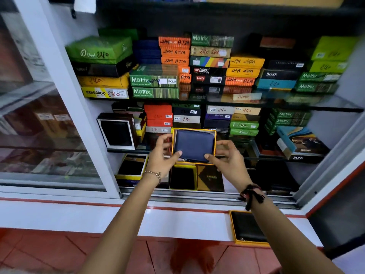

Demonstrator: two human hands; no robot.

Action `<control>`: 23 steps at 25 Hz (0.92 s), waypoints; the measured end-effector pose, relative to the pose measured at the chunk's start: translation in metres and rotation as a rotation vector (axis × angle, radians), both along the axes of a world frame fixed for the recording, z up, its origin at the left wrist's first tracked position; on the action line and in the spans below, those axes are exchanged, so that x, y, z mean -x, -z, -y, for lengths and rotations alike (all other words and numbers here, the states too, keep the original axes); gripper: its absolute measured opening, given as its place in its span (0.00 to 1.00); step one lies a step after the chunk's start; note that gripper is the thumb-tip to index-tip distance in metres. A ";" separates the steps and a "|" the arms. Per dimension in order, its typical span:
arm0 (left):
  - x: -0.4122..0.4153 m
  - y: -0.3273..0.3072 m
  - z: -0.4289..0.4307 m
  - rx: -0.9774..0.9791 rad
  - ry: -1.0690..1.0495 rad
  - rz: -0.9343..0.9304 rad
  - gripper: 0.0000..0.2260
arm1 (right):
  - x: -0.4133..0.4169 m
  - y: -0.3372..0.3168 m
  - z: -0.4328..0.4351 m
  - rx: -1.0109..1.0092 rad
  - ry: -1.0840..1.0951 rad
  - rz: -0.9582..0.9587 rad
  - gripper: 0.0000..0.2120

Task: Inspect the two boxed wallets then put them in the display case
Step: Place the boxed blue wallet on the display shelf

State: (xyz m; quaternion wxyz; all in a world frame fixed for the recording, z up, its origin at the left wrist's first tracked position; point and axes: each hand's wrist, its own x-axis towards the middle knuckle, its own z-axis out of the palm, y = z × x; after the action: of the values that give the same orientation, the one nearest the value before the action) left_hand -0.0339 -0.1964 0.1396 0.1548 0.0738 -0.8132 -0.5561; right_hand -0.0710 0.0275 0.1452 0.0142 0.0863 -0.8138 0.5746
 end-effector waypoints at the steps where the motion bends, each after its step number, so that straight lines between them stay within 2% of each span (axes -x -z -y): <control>1: 0.011 -0.007 0.001 0.034 -0.039 -0.024 0.28 | 0.011 -0.005 0.008 -0.026 0.014 -0.030 0.22; 4: 0.045 -0.015 0.003 0.130 -0.128 -0.009 0.28 | 0.045 -0.010 0.032 -0.129 0.066 -0.035 0.25; 8: 0.085 -0.013 0.007 0.211 -0.174 0.072 0.27 | 0.085 -0.008 0.052 -0.275 0.113 -0.021 0.22; 12: 0.103 -0.008 0.014 0.237 -0.207 0.108 0.28 | 0.104 -0.004 0.056 -0.300 0.119 0.024 0.22; 18: 0.088 -0.004 0.003 0.246 -0.297 0.018 0.30 | 0.095 0.009 0.036 -0.233 0.132 -0.092 0.27; 20: 0.076 -0.007 -0.009 0.262 -0.315 -0.073 0.27 | 0.085 0.013 0.022 -0.196 0.142 -0.127 0.24; 23: 0.051 -0.001 -0.041 0.235 -0.204 -0.218 0.19 | 0.060 0.023 -0.011 -0.178 0.141 -0.168 0.19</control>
State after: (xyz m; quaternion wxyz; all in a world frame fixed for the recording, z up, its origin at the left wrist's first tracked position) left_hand -0.0846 -0.1554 0.1411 0.3052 0.0767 -0.8392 -0.4434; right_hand -0.1314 0.0388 0.1224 0.1149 0.0778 -0.8616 0.4883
